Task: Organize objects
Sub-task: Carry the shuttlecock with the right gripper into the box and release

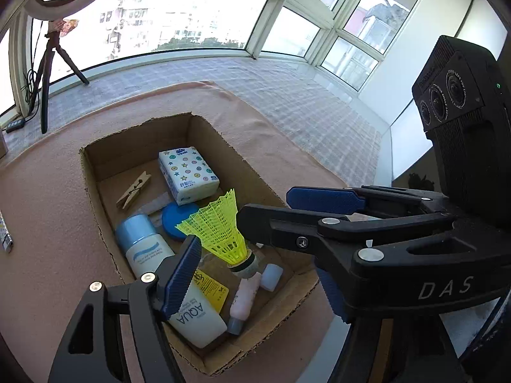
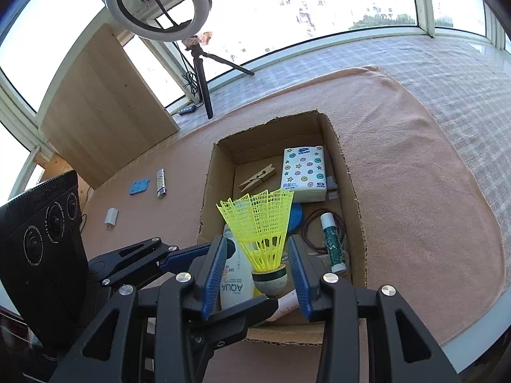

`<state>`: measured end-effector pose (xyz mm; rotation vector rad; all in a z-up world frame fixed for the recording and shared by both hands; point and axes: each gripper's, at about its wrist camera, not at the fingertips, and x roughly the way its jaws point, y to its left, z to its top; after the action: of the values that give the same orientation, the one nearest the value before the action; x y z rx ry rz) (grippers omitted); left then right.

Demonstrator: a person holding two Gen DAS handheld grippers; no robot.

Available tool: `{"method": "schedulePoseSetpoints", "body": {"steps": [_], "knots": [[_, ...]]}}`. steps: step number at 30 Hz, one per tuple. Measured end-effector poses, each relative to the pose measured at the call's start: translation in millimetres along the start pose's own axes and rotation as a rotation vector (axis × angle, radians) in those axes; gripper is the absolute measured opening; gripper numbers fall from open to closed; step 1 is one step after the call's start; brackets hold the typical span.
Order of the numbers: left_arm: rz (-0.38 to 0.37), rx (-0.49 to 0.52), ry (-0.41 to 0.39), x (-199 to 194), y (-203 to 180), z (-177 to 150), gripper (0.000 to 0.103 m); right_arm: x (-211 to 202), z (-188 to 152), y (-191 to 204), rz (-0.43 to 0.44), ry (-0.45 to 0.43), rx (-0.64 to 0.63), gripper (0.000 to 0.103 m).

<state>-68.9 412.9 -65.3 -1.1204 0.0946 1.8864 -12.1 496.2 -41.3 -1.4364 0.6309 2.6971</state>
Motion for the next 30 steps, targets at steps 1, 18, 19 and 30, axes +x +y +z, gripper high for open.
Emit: {"method": "schedulePoseSetpoints", "body": {"steps": [1,18,19,30], "knots": [[0.004,0.003,0.001,0.5,0.4,0.4,0.079,-2.2,0.8,-2.4,-0.014,-0.02,0.009,0.072],[0.045,-0.003,-0.002,-12.0,16.0,-4.6,0.079,3.4,3.9,-0.7,-0.014,-0.033,0.037,0.072],[0.049,-0.009,-0.002,-14.0,18.9,-5.4,0.079,3.3,3.8,0.6,-0.009,-0.037,0.039,0.072],[0.144,-0.175,-0.019,-54.6,101.1,-13.5,0.079,20.5,14.3,40.9,0.068,-0.021,-0.015,0.072]]}}
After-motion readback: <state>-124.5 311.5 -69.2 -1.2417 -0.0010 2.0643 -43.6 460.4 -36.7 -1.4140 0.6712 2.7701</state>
